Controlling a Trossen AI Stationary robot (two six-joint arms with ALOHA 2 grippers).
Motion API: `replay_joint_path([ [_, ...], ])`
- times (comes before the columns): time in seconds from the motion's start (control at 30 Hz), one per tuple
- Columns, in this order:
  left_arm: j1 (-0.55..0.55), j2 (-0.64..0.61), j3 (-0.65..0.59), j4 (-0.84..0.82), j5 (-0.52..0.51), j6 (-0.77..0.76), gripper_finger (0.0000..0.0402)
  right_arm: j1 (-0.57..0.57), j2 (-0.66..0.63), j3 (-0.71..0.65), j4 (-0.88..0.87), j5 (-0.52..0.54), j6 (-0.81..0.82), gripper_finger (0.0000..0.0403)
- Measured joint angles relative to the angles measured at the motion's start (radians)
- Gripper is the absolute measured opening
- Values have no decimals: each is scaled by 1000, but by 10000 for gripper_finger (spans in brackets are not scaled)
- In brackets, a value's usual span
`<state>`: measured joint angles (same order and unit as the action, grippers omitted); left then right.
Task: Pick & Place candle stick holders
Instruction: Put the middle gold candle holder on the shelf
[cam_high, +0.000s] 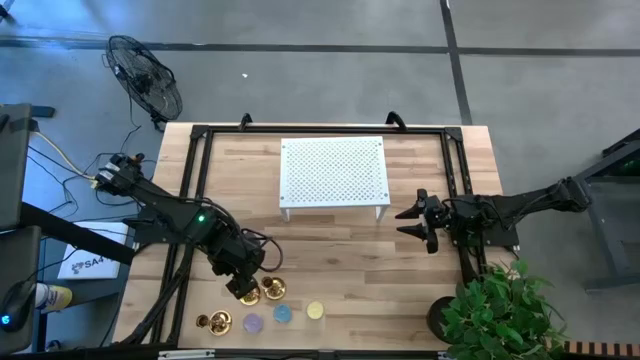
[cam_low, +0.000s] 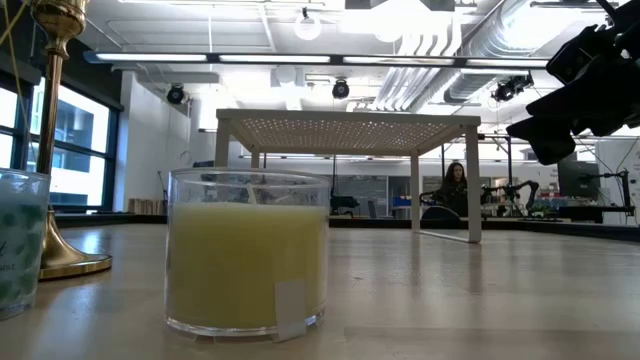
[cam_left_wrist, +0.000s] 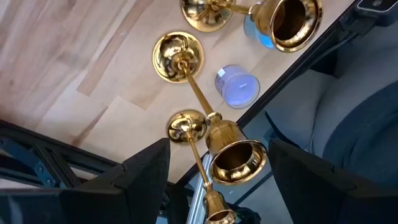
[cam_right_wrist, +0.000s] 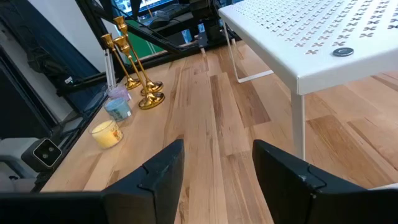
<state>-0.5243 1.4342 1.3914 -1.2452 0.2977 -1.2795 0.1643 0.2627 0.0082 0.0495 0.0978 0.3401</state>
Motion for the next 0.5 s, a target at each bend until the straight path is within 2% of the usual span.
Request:
replay_joint_path([
  [0.33, 0, 17, 0, -5, 2, 15, 266, 0, 0, 0, -4, -1, 0, 185],
  [0.5, 0, 20, 0, -5, -42, 26, 266, 0, 0, 0, -5, -1, 0, 186],
])
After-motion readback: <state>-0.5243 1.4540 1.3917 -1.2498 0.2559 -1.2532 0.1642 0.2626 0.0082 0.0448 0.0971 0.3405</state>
